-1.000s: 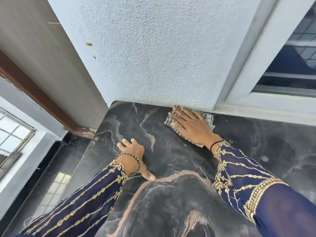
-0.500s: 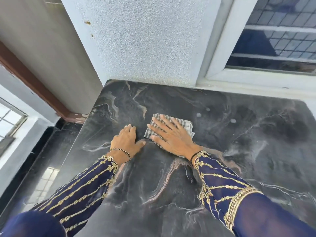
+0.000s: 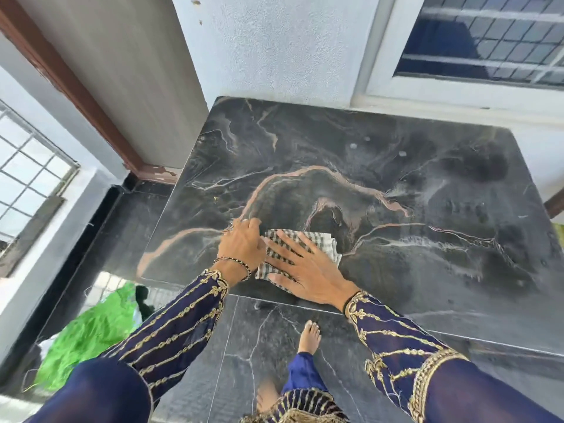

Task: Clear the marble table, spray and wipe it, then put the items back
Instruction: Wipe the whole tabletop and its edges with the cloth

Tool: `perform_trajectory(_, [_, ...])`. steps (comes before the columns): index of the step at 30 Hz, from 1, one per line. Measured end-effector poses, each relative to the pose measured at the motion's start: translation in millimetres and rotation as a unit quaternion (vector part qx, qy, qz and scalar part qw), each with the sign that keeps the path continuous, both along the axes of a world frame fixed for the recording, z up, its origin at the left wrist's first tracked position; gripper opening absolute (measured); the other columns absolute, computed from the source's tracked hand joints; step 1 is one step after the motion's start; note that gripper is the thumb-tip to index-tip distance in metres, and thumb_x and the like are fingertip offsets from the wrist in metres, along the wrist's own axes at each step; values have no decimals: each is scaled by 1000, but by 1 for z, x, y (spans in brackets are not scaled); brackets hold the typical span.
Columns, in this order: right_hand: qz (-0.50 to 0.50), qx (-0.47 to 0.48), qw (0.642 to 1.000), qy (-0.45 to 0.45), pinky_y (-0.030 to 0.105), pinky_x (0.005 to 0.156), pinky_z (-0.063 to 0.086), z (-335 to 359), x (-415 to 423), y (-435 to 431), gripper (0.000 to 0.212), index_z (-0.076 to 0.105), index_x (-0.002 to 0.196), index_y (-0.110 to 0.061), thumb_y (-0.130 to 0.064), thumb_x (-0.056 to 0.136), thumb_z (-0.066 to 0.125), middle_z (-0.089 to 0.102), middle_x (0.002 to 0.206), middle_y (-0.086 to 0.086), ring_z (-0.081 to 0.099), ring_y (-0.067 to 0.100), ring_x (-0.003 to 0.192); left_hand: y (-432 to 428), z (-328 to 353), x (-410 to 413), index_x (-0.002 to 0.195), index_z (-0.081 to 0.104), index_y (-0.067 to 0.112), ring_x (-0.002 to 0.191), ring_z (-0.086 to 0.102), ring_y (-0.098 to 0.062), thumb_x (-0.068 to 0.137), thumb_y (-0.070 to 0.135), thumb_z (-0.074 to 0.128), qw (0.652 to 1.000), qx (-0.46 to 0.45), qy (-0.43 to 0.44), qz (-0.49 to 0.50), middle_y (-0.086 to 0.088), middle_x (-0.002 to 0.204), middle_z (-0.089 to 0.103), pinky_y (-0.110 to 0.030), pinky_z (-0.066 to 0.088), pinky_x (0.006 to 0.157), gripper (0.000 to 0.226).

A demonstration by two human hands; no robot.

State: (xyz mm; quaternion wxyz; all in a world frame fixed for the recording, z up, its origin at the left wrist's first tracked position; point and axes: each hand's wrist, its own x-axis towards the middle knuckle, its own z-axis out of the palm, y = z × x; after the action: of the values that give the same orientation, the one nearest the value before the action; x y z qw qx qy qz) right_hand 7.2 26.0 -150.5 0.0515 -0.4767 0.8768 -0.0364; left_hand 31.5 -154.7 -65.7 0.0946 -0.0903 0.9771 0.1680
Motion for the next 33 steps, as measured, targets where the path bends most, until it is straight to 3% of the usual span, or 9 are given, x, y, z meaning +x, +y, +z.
perform_trajectory(8, [6,8,1000,-6,50,125,11,6,36,41,55,17,160,-40,-56,107,17,9,170,-10,-2,17,157,16,4,2,127,48,7,119,51,-31,92,19,47,999,20,-19,-21,-13,125,59,-45,44,97,37])
perform_trajectory(13, [21,7,999,-24,50,124,9,7,16,53,53,15,159,-44,-56,108,21,5,170,-13,-3,14,157,23,-6,-10,127,50,11,122,48,-26,91,27,49,999,21,-20,-38,-7,125,56,-43,43,99,39])
perform_trajectory(19, [-30,4,999,-31,49,124,12,10,-58,51,51,22,157,-44,-56,107,20,11,169,-15,-1,13,157,32,-20,-47,122,54,12,124,48,-26,89,27,53,996,87,-8,11,-6,123,58,-42,41,102,37])
perform_trajectory(25, [-54,-8,998,-28,46,126,3,6,-161,48,53,16,157,-48,-60,106,15,5,168,-18,-7,8,156,45,-24,-117,125,48,15,120,50,-26,91,32,51,995,99,7,10,-5,127,57,-41,42,99,38])
perform_trajectory(29, [-57,-17,998,-24,46,126,1,7,-239,40,58,14,158,-47,-63,103,6,3,169,-18,-6,8,156,46,-26,-180,133,39,17,125,46,-23,80,60,59,998,56,4,-13,-2,133,51,-36,39,103,71])
perform_trajectory(31, [-63,-21,998,-13,45,126,1,6,-273,35,57,16,158,-46,-62,104,11,5,168,-18,-5,8,156,48,-26,-211,144,24,10,139,32,-25,69,71,62,999,9,-35,-15,-8,148,36,-37,30,113,104])
perform_trajectory(33, [-63,-22,998,-10,45,126,2,6,-301,29,55,16,158,-46,-59,105,15,5,169,-18,-4,8,156,51,-21,-239,150,2,3,148,10,-30,59,74,68,995,-29,-91,-2,-14,159,13,-46,19,119,132])
